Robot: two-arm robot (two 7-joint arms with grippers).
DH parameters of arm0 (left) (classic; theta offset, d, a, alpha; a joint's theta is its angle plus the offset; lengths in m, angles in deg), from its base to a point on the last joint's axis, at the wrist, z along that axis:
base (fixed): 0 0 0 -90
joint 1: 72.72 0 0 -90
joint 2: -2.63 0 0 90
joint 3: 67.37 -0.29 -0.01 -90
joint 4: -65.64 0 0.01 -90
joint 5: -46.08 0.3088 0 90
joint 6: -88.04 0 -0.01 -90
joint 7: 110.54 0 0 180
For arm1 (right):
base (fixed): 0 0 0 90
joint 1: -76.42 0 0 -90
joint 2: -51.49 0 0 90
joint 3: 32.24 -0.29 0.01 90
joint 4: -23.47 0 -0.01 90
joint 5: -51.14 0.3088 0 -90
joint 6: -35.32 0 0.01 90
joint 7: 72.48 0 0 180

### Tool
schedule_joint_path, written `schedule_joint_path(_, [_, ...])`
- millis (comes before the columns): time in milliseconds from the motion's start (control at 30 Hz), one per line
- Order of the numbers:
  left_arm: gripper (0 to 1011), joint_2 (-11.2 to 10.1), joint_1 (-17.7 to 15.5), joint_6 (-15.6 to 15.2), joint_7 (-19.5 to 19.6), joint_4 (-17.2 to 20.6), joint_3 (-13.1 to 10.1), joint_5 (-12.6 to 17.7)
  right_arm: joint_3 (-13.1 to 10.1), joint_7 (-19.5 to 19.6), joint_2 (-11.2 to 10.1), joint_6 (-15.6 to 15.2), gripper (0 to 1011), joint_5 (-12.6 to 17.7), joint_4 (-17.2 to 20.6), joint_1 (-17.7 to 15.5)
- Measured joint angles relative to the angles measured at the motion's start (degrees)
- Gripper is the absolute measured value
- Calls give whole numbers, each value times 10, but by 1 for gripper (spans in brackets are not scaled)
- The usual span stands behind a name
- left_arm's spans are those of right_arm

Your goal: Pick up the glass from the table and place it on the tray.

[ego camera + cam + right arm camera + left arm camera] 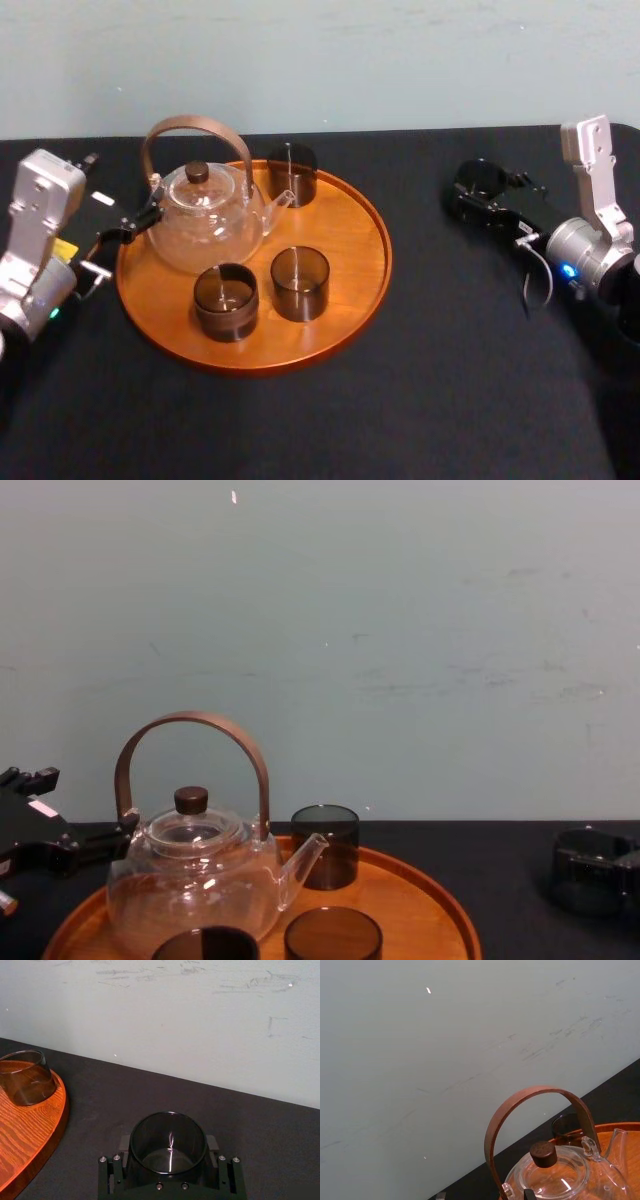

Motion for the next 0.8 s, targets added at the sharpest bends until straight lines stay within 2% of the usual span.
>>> schedule_joint_path(167, [1010, 0, 0, 0, 0, 0, 0, 0, 1, -3, 0, -2, 900, 2, 8, -2])
schedule_joint_path(367, [1010, 0, 0, 0, 0, 0, 0, 0, 7, -9, -1, -11, 900, 3, 43, -13])
schedule_joint_path(600, [1010, 0, 0, 0, 0, 0, 0, 0, 26, -14, 0, -16, 900, -1, 85, -23])
schedule_joint_path(800, [1009, 0, 0, 0, 0, 0, 0, 0, 43, -18, 5, -18, 900, -5, 101, -22])
